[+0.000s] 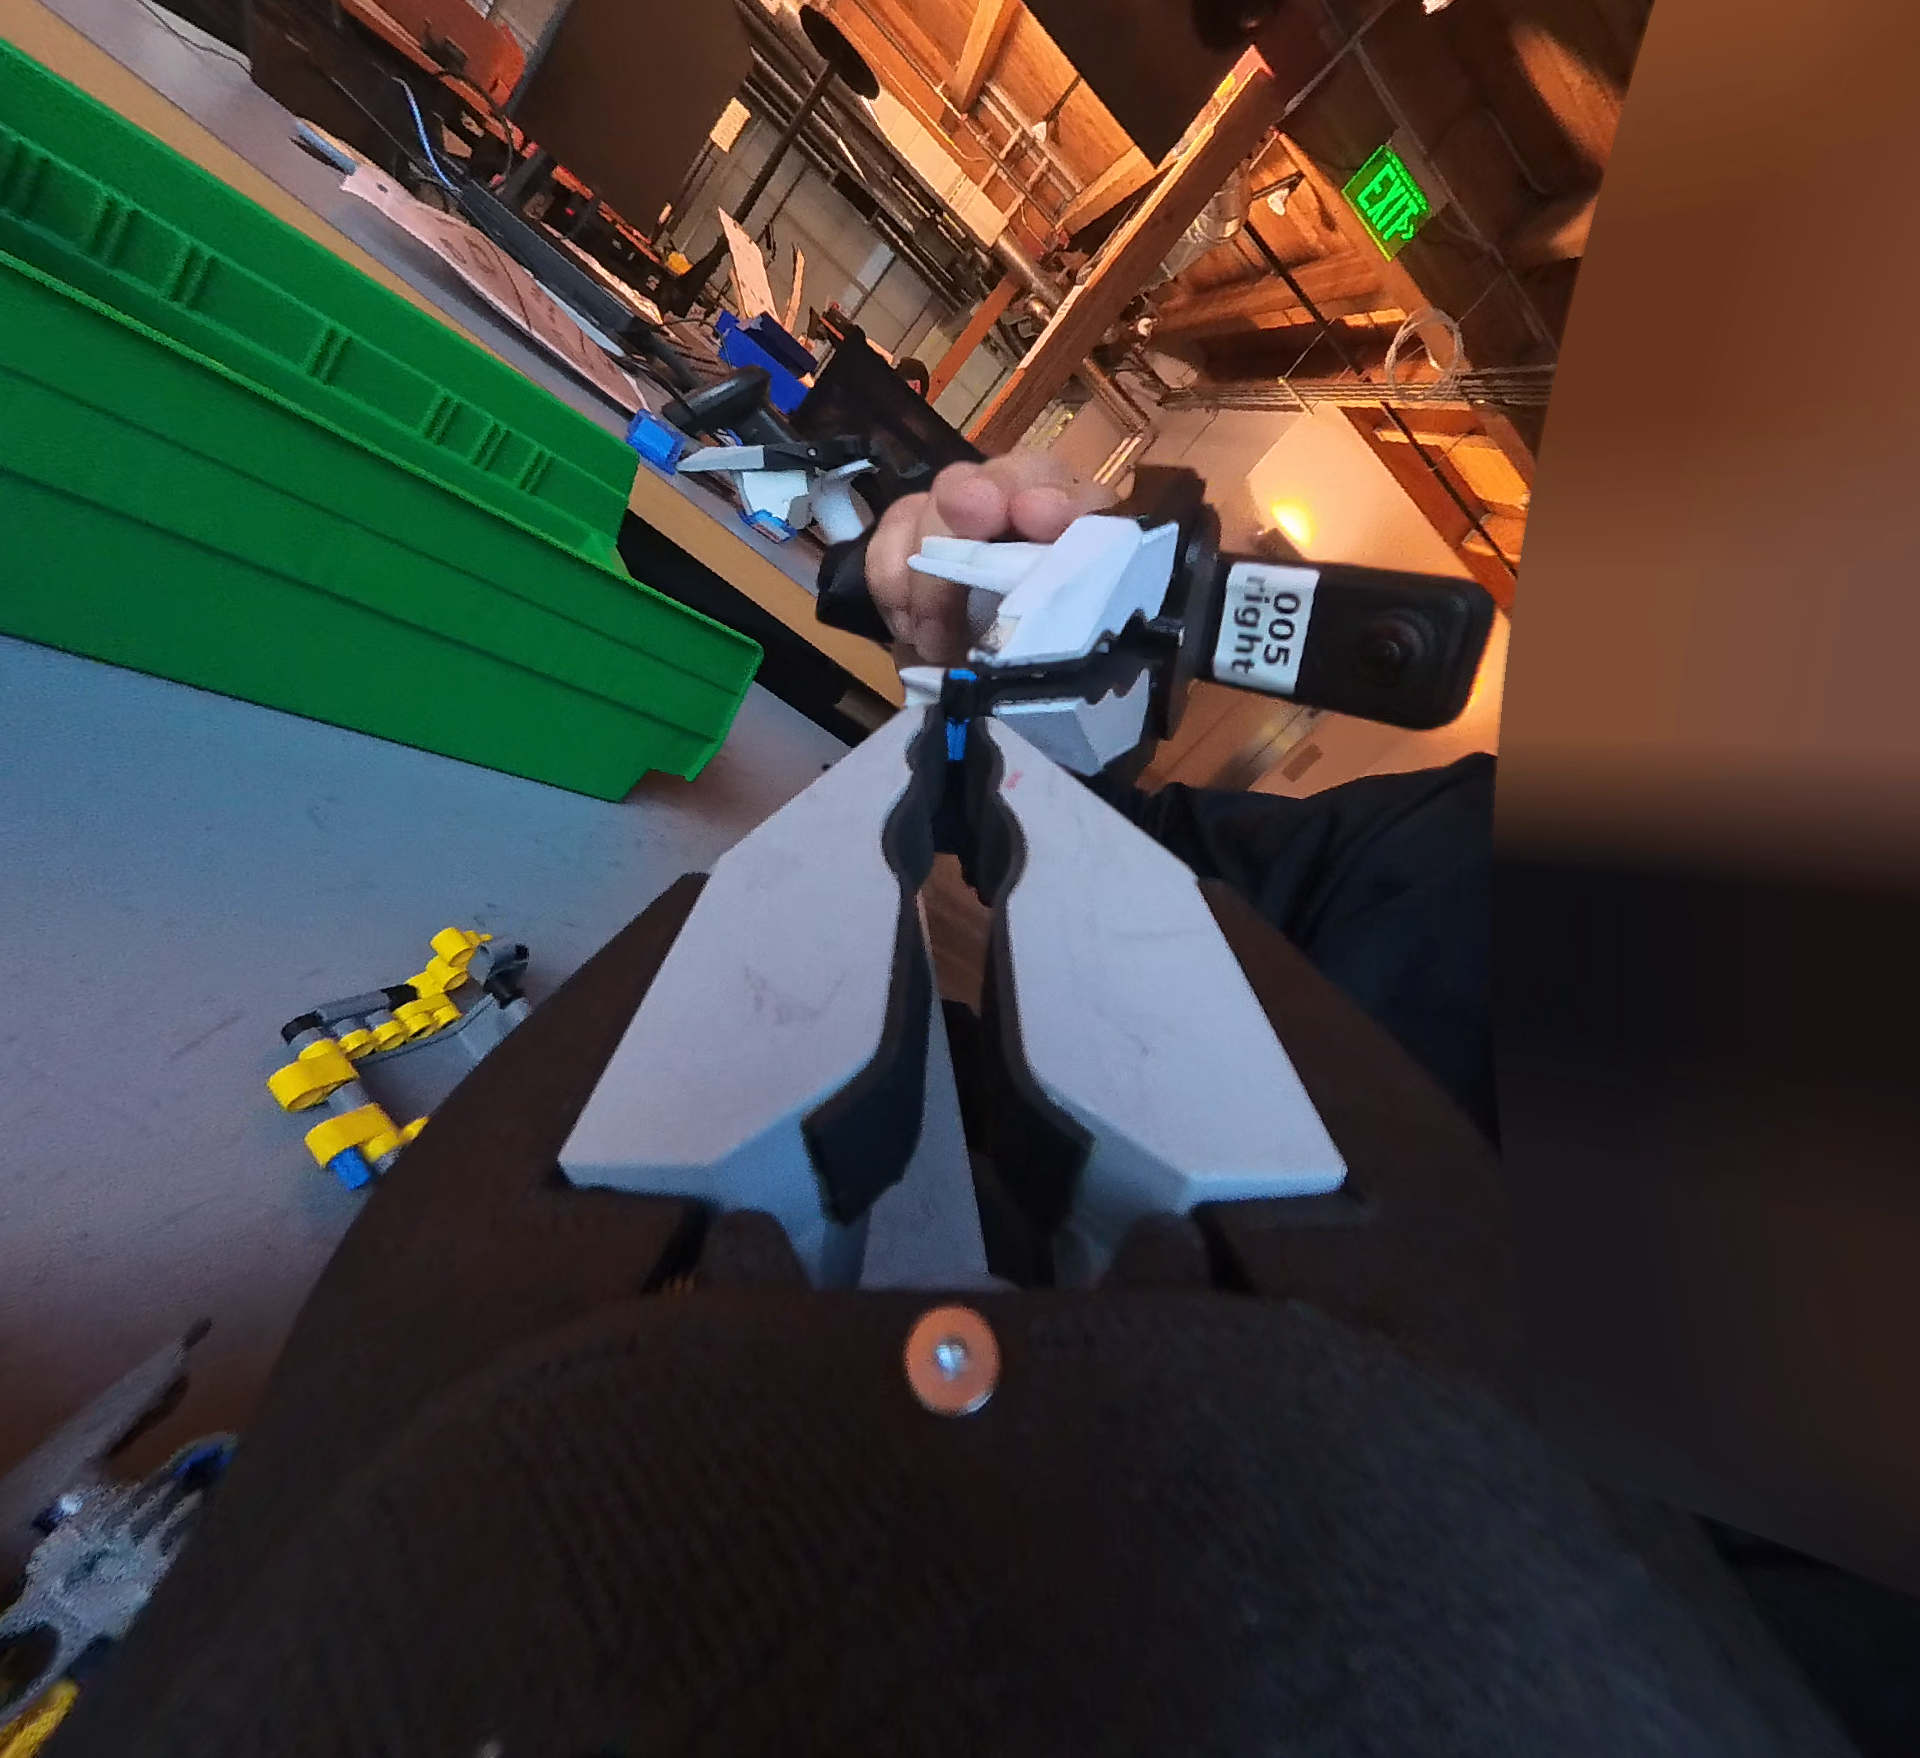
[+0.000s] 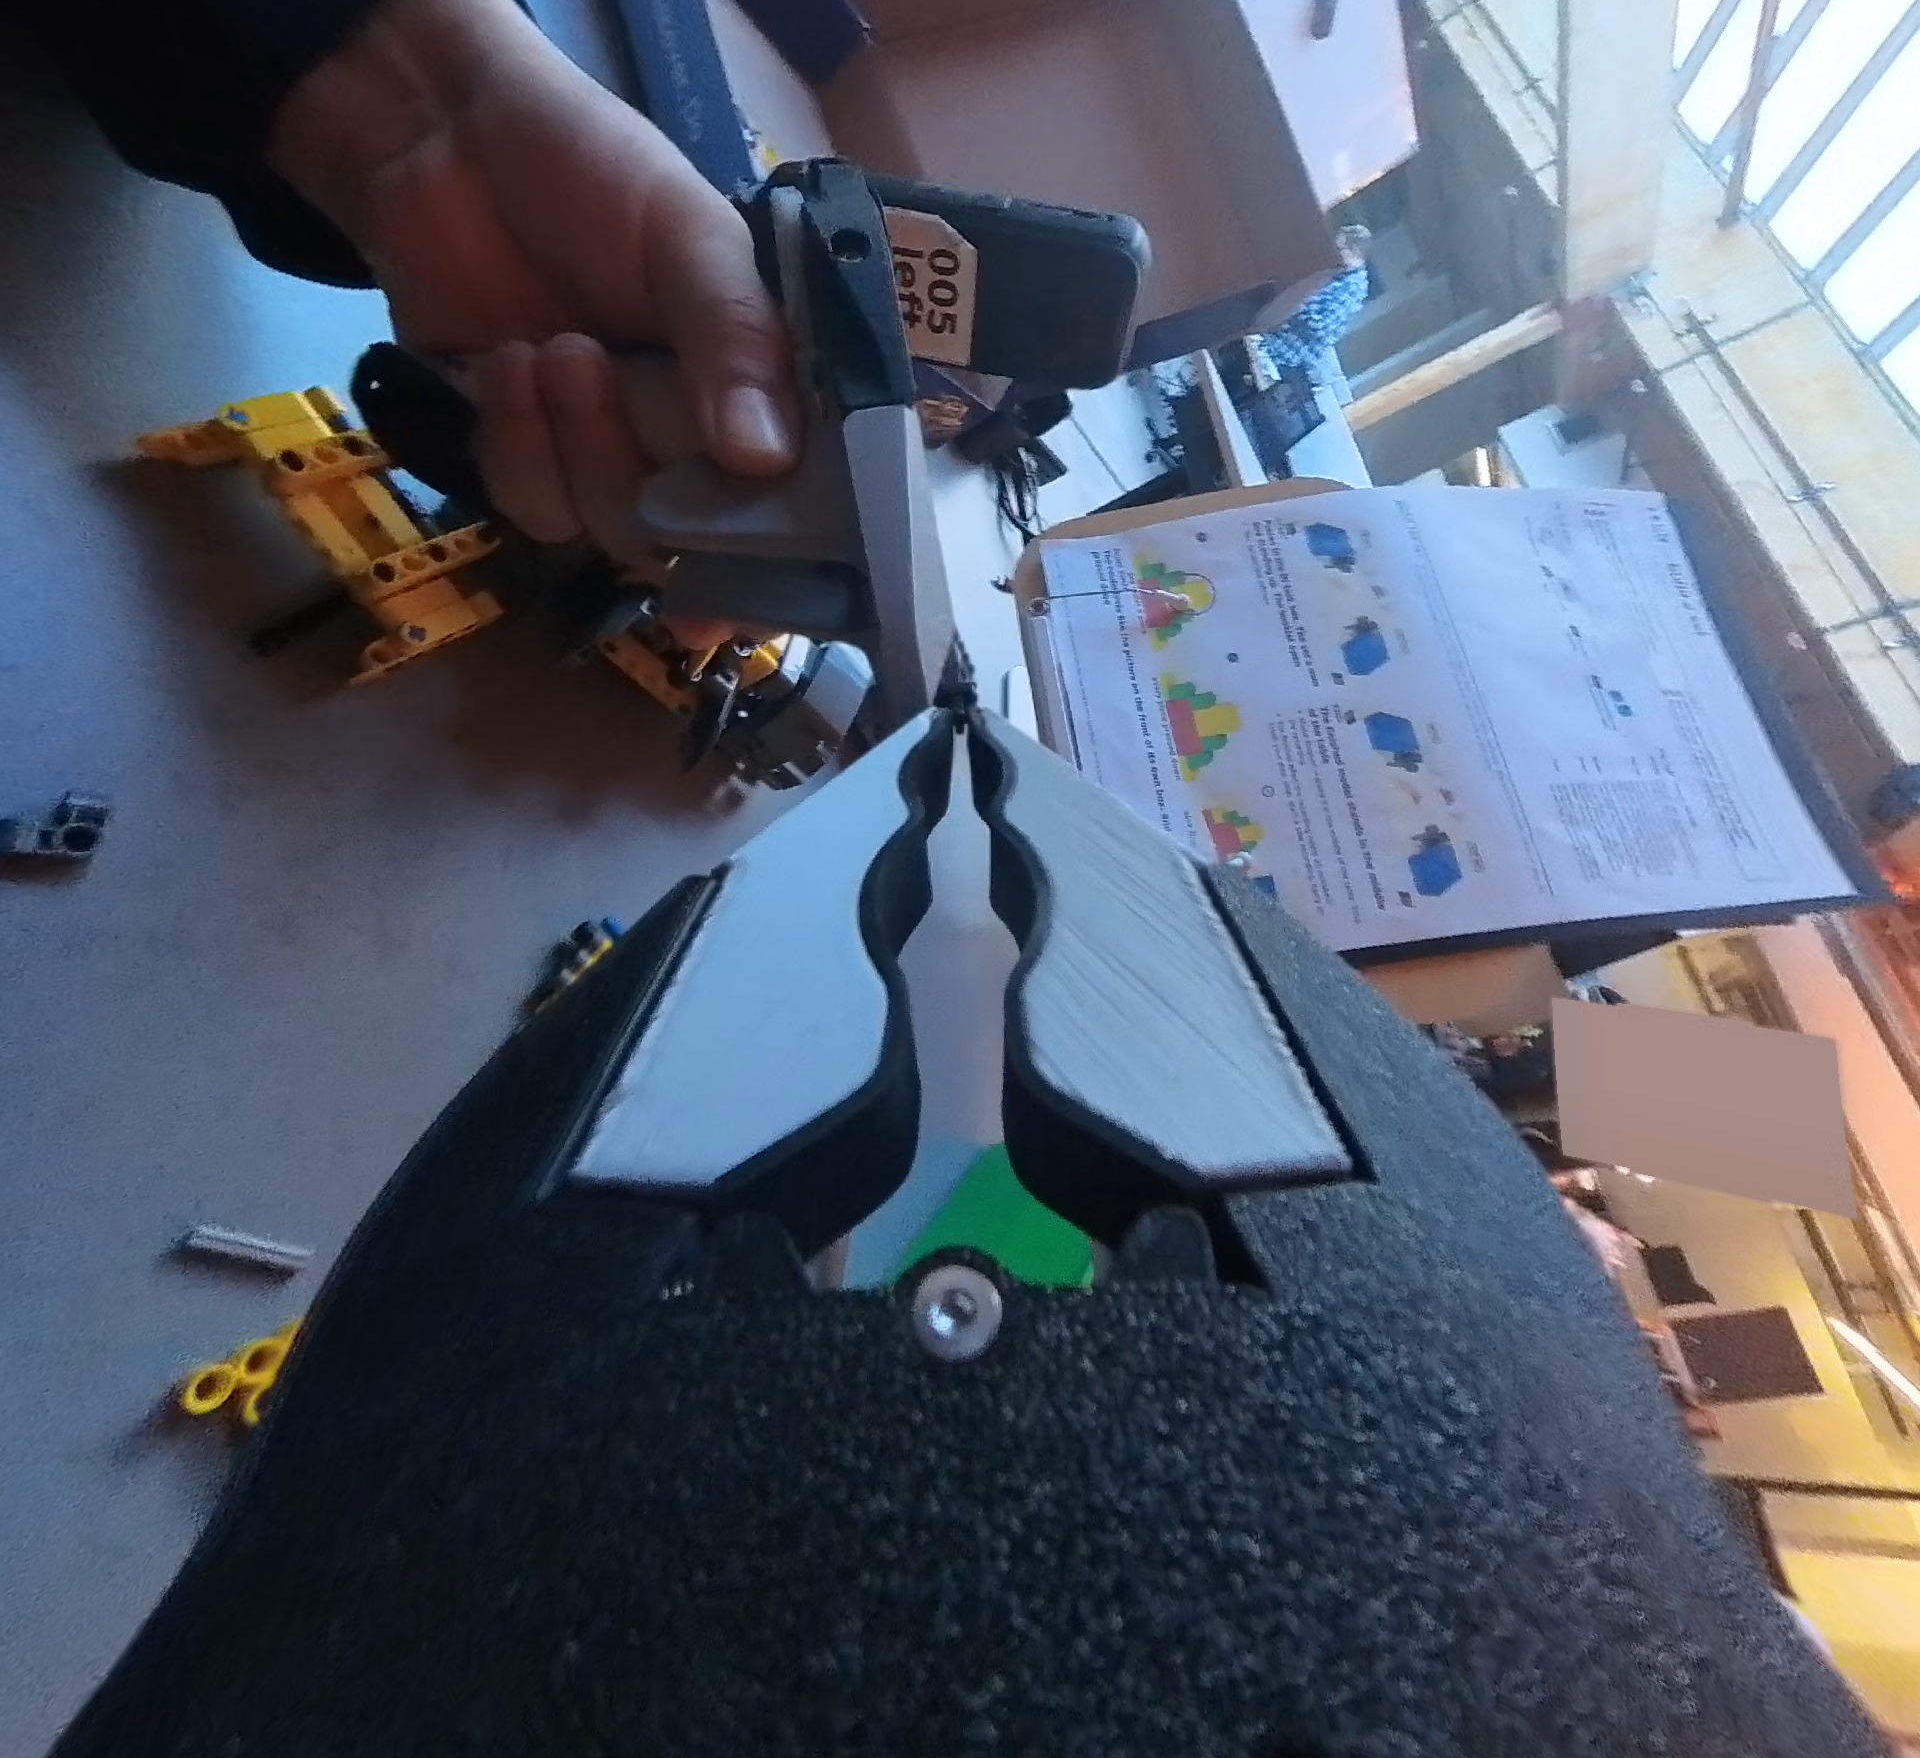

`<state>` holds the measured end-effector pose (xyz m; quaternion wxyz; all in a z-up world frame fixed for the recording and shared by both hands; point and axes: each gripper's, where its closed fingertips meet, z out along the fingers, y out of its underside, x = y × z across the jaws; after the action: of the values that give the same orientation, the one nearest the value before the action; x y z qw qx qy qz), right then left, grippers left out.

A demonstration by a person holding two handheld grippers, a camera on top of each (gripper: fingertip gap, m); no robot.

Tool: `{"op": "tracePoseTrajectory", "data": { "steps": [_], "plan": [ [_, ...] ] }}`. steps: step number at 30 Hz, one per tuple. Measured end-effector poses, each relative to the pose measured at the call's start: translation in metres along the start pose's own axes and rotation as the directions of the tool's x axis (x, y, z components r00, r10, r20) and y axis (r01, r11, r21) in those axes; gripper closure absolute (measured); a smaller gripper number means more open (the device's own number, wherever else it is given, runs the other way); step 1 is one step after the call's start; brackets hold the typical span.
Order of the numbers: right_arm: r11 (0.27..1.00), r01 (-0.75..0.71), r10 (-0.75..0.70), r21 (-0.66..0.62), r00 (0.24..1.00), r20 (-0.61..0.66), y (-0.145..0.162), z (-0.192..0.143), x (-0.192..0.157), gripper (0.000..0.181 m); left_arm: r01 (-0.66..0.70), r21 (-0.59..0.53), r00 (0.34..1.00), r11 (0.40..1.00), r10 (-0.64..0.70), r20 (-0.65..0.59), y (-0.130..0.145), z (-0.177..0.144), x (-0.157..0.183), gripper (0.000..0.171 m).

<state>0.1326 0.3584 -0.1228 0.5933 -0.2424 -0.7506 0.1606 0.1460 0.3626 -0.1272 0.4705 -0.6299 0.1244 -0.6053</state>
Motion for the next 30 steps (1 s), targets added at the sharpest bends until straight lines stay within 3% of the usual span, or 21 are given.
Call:
{"op": "tracePoseTrajectory", "data": {
  "steps": [7,13,19,21,24,26,30],
  "plan": [
    [1.000,0.012,-0.018,-0.023,0.955,-0.295,-0.004,0.007,0.017,0.181,-0.082,0.060,0.996,0.995,0.080,0.041,-0.017,-0.008,0.002,0.169],
    [0.998,-0.060,0.059,0.011,0.924,-0.378,-0.004,0.014,0.023,0.181,-0.045,0.093,0.999,0.995,0.042,0.030,-0.023,-0.013,0.000,0.169],
    [0.962,-0.258,0.271,0.086,0.928,-0.255,-0.003,0.019,0.024,0.181,-0.060,0.089,0.997,0.994,0.056,0.043,-0.025,-0.017,-0.002,0.170],
    [0.944,-0.320,0.328,0.075,0.936,-0.128,0.000,0.021,0.020,0.181,-0.049,0.073,0.998,0.996,0.046,0.051,-0.023,-0.017,-0.006,0.170],
    [0.970,-0.235,0.227,0.070,0.969,0.098,0.001,0.008,0.010,0.181,-0.026,0.011,1.000,1.000,0.026,0.012,-0.010,-0.007,0.000,0.170],
    [0.990,-0.129,0.122,0.050,0.984,0.126,0.000,0.002,0.010,0.173,-0.008,-0.002,1.000,1.000,0.008,-0.012,-0.006,-0.004,0.003,0.170],
    [1.000,0.006,-0.002,-0.019,0.984,0.181,0.002,0.002,0.002,0.180,0.013,-0.015,1.000,1.000,-0.013,-0.024,-0.002,-0.001,0.003,0.169]
  ]
}}
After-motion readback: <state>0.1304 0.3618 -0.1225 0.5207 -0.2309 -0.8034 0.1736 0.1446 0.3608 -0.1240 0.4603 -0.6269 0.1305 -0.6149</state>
